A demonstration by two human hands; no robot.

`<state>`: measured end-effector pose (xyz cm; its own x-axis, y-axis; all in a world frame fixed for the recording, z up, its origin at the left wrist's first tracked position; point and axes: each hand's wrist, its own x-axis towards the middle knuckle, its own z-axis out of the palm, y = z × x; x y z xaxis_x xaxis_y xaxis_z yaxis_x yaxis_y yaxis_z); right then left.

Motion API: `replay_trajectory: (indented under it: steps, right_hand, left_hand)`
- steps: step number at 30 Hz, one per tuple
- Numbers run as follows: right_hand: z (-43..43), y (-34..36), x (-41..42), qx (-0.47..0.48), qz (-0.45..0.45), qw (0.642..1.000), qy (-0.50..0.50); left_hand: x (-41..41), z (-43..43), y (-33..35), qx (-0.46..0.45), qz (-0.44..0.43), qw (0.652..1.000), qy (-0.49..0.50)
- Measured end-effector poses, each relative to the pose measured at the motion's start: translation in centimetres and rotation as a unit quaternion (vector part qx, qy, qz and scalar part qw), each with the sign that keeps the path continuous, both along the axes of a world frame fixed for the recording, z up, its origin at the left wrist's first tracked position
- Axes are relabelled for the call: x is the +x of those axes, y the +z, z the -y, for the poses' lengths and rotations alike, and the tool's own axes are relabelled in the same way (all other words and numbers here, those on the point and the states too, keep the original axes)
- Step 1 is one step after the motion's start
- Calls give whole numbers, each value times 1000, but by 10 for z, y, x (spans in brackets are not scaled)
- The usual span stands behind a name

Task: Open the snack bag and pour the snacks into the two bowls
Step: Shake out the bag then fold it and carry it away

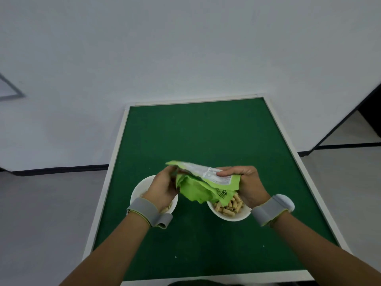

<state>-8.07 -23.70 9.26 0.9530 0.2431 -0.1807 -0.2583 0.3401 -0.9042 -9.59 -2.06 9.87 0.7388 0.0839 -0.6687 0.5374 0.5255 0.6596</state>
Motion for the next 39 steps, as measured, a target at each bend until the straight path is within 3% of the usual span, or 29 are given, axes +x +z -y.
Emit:
replay_trajectory:
  steps: [3, 7, 10, 12, 14, 17, 20, 22, 25, 30, 33, 39]
  right_hand:
    - [-6, -10, 0, -24, 78, 994, -71]
    - [-17, -24, -3, -127, 201, 969, -69]
    - [-20, -29, -9, -269, 304, 912, -64]
    - [-17, -27, -17, -299, 326, 895, -61]
    - [-12, -18, -25, -258, 254, 931, -36]
    - [-7, -5, -38, -87, 84, 991, 53]
    - [-8, -4, -49, -3, -61, 998, 8]
    - [-7, -7, -58, -56, -102, 992, -40]
    - [2, -13, -82, -135, -139, 976, -95]
    - [34, -25, -141, -138, -197, 934, -264]
    - [76, -38, -190, -144, -220, 883, -388]
    - [186, -65, -260, -79, -260, 789, -551]
  left_hand:
    - [0, 7, 1, -67, -39, 997, 19]
    - [1, 27, 9, -136, -14, 990, -44]
    - [5, 40, 7, -89, 0, 996, 0]
    - [6, 39, 1, -43, -3, 999, 33]
    - [5, 33, -7, -4, -12, 999, 37]
    - [1, 33, -13, 49, -10, 999, 15]
    - [-6, 44, -12, 96, 16, 994, -43]
    - [-14, 53, -12, 124, 38, 987, -99]
    - [-26, 73, -16, 136, 46, 968, -204]
    - [-52, 129, -31, 100, 54, 928, -355]
    - [-84, 184, -45, 101, 58, 859, -498]
    - [-144, 300, -76, 114, 44, 728, -675]
